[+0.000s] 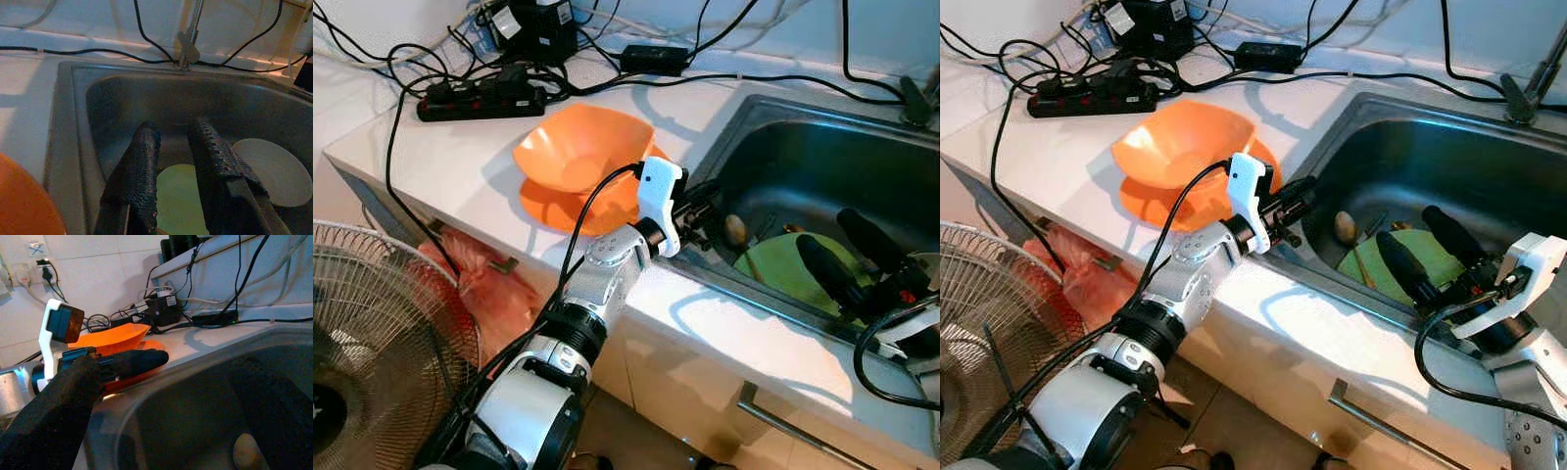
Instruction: Kitchen organization
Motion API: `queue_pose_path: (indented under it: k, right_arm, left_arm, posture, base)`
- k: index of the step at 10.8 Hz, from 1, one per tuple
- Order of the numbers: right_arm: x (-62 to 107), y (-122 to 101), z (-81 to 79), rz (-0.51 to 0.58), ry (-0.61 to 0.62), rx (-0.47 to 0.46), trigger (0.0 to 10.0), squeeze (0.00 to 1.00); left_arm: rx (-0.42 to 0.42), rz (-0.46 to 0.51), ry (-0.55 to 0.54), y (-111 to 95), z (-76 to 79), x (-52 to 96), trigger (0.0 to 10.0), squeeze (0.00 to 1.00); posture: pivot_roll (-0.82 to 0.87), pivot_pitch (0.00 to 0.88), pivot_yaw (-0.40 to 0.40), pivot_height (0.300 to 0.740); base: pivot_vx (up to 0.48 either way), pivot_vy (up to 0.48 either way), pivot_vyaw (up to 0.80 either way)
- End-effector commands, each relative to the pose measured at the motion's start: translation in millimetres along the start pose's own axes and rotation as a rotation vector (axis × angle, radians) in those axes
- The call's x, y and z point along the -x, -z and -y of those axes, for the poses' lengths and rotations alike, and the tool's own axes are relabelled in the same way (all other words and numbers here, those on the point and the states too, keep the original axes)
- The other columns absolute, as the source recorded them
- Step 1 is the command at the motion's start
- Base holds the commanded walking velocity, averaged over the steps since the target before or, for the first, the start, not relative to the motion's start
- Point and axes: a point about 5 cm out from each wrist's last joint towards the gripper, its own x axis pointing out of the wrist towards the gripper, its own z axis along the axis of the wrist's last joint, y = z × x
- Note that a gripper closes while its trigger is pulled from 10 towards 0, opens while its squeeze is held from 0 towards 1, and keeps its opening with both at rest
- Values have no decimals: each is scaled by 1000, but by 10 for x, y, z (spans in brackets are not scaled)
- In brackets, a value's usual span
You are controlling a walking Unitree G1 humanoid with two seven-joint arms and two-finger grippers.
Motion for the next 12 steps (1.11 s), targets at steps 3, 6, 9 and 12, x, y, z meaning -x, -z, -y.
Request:
queue_pose_path:
  k: [3,6,9,12]
  right_arm:
    - [-84,21,-71,45,-34,-33,10000,0]
    - [-206,90,-151,74,-73,-73,10000,0]
    - [-258,139,-179,80,-95,-97,10000,0]
    - [-308,180,-187,75,-117,-110,10000,0]
  left_arm:
    - [-39,203,170,-485,532,-347,10000,0]
    - [-164,318,98,-917,328,-115,10000,0]
    - [-353,226,-175,-1016,-222,449,10000,0]
    - [-364,153,-237,-971,-259,668,10000,1000]
  posture:
    - [-92,133,121,740]
    - [-57,128,124,740]
    - [-22,113,126,740]
    - [9,102,122,740]
  base:
    - [0,0,0]
    - [0,0,0]
    - [0,0,0]
    - [0,0,0]
